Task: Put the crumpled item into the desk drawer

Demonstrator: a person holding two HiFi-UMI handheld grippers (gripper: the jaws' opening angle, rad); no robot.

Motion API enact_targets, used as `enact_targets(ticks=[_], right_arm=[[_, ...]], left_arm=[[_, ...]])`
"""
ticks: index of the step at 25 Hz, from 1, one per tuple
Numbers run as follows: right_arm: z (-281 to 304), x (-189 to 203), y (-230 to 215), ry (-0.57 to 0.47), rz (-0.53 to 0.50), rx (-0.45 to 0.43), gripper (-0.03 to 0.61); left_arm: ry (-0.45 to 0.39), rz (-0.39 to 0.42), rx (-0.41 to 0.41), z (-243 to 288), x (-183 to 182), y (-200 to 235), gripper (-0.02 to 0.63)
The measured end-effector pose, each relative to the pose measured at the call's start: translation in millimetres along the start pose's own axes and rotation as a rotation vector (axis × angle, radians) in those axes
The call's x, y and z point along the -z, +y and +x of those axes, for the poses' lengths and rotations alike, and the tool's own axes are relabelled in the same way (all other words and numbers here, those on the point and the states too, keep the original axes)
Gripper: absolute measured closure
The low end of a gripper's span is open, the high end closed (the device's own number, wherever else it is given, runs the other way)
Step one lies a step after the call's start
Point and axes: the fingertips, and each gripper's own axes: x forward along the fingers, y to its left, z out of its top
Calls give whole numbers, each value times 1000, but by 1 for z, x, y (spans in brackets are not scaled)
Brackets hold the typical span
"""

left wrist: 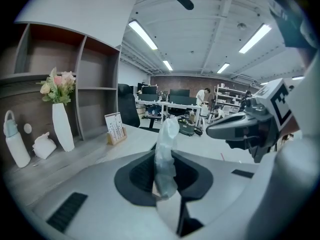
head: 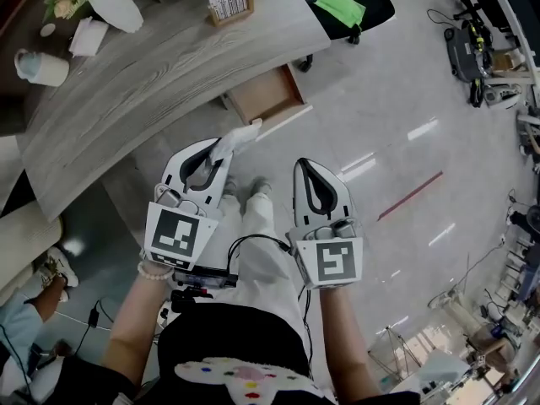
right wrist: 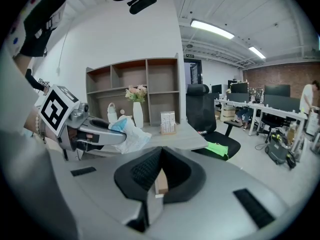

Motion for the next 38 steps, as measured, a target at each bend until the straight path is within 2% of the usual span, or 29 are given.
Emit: enact_targets(ticks=[11, 23, 38], right_arm=[[19, 28, -5, 1, 16, -21, 577], [38, 71, -22, 31, 41, 6, 576], [74, 123, -28, 75, 32, -15, 575]], left_arm=[[35, -66, 10, 40, 40, 1, 552], [83, -44, 11, 92, 87, 5, 552], [154, -47, 5, 147, 148, 11, 552]])
